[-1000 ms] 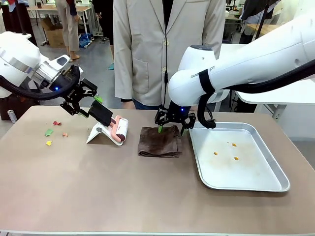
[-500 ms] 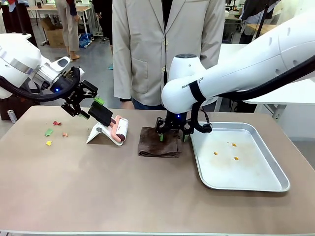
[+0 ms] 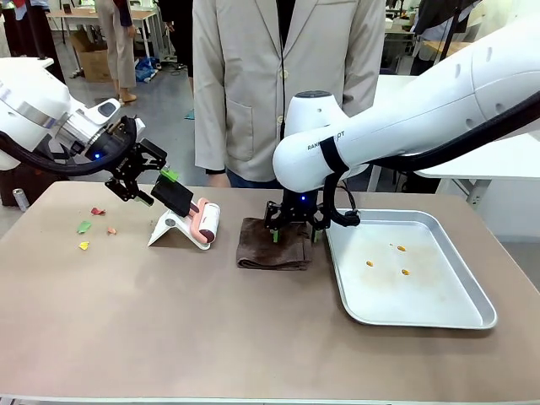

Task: Clean the surface of the table.
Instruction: Hold the Lint Roller with your left hand and the towel with your right hand.

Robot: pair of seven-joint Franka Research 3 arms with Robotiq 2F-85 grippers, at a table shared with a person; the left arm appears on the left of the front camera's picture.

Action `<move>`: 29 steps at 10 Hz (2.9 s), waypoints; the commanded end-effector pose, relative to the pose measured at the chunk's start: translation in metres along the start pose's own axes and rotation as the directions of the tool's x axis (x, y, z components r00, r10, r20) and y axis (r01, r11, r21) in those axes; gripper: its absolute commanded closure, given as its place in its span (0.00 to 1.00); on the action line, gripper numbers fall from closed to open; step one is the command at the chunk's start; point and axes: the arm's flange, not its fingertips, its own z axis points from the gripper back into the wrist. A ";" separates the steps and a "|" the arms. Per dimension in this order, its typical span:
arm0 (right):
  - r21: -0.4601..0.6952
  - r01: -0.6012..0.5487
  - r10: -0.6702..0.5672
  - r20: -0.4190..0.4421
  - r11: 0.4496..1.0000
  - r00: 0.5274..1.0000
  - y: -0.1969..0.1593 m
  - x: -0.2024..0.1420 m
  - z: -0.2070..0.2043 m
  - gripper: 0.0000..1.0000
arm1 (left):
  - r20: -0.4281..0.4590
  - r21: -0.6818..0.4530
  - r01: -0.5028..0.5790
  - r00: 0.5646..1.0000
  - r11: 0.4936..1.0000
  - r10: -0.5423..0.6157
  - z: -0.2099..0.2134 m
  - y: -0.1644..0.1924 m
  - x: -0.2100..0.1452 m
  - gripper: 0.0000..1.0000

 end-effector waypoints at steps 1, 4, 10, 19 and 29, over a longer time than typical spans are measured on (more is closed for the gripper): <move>-0.047 0.027 -0.026 0.029 0.999 0.999 0.003 0.002 0.000 0.00 | -0.003 -0.017 0.025 1.000 1.000 -0.025 0.002 0.001 0.002 0.00; -0.082 0.031 -0.032 -0.010 0.996 0.999 0.003 0.002 -0.004 0.60 | 0.010 -0.021 0.049 0.999 0.999 -0.049 0.004 0.000 0.001 0.60; -0.076 0.021 -0.023 -0.034 0.997 0.999 0.007 0.004 -0.007 1.00 | 0.025 -0.033 0.087 0.996 0.996 -0.087 0.005 0.001 0.000 1.00; -0.004 0.033 -0.034 -0.038 0.999 0.999 0.001 0.003 -0.004 1.00 | 0.064 -0.073 0.114 0.992 0.991 -0.110 0.011 -0.005 -0.008 1.00; 0.879 -0.247 0.203 0.177 0.407 0.963 -0.135 -0.078 0.080 1.00 | 0.151 -0.425 0.241 0.969 0.872 -0.195 0.125 0.010 -0.090 1.00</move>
